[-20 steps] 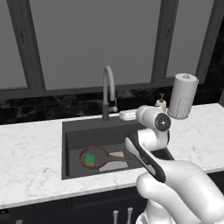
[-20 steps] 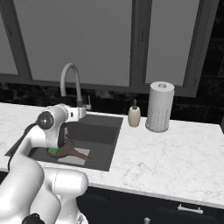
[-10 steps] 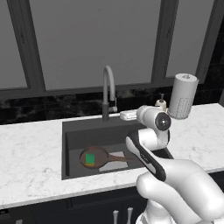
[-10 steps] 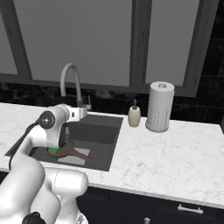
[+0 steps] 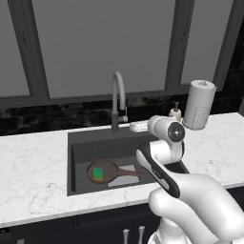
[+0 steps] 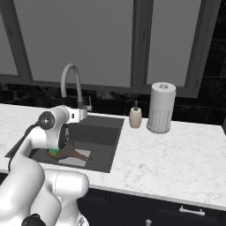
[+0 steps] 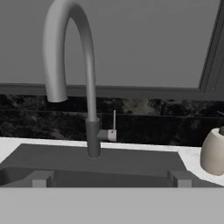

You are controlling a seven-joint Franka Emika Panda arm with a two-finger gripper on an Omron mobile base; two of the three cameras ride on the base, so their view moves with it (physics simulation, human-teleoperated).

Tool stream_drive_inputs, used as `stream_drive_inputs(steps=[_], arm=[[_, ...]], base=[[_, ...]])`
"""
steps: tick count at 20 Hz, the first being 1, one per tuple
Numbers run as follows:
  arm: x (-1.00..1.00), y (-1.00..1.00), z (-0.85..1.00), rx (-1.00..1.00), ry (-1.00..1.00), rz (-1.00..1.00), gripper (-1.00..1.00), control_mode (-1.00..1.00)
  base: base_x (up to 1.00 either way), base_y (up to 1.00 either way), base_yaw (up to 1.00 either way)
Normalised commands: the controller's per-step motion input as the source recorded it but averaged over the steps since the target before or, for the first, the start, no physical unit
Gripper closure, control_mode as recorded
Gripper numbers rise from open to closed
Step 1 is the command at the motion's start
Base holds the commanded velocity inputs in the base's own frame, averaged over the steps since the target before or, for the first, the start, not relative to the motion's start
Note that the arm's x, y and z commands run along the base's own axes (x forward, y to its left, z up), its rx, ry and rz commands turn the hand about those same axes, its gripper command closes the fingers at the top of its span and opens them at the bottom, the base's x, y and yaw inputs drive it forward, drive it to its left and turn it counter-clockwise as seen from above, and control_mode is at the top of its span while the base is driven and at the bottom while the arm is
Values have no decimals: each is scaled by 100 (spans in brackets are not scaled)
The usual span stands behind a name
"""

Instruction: Pick the pan and sponge and place them into the sink. Then turn on the water.

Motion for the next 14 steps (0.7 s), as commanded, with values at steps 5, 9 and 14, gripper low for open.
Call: stream_drive_inputs(steps=[5,9,14], arm=[[2,0,-32,0,-1,0,-100,-100],[0,0,-31,0,-2,0,-100,-100],[15,0,-6,0,-3,0,-100,-100]], base=[[0,0,0],[0,0,0],[0,0,0]])
